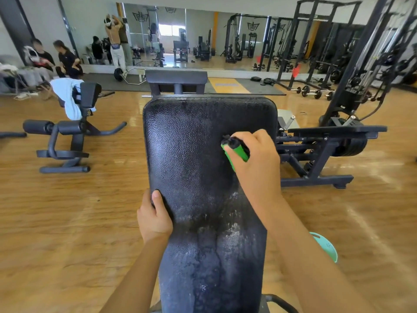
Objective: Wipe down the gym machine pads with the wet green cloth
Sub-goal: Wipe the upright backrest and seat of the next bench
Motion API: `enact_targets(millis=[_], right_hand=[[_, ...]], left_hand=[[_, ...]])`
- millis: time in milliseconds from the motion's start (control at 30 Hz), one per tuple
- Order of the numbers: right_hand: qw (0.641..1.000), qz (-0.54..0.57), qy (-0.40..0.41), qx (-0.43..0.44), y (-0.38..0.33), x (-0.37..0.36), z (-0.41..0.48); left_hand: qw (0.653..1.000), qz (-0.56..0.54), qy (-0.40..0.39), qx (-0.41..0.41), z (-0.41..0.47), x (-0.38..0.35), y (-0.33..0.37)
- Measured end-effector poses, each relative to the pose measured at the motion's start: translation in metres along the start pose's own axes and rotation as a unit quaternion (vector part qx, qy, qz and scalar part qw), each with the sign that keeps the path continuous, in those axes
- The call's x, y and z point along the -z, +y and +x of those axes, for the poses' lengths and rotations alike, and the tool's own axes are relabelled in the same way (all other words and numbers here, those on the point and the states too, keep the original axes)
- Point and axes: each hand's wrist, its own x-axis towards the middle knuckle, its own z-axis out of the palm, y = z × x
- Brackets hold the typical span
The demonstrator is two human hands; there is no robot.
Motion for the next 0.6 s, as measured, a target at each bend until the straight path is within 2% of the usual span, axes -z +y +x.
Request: enact_targets(millis=[100,233,367,433,600], right_hand=[[1.000,-0.025,-0.001,0.013,-0.002,-0.007,0.003],[0.999,-0.020,-0.042,0.028,0.003,-0.011,-0.036],[0.995,-0.004,-0.102,-0.012,0.007,-0.007,-0.051],[0.997,-0.004,-0.079,-0.013,0.007,-0.002,-0.037],[0.998,-0.018,0.061,-0.022,0.019,0.016,0.022]], left_hand=[[1.000,-0.004,-0.001,-0.005,0.000,0.000,0.000],[1.000,0.000,-0.001,-0.011,0.000,-0.001,-0.002],[1.000,0.008,-0.001,-0.005,0.000,-0.002,-0.003],[1.000,0.011,-0.002,-0.002,0.000,-0.002,-0.004],[1.000,0.008,0.000,-0.009,0.000,-0.002,-0.004]])
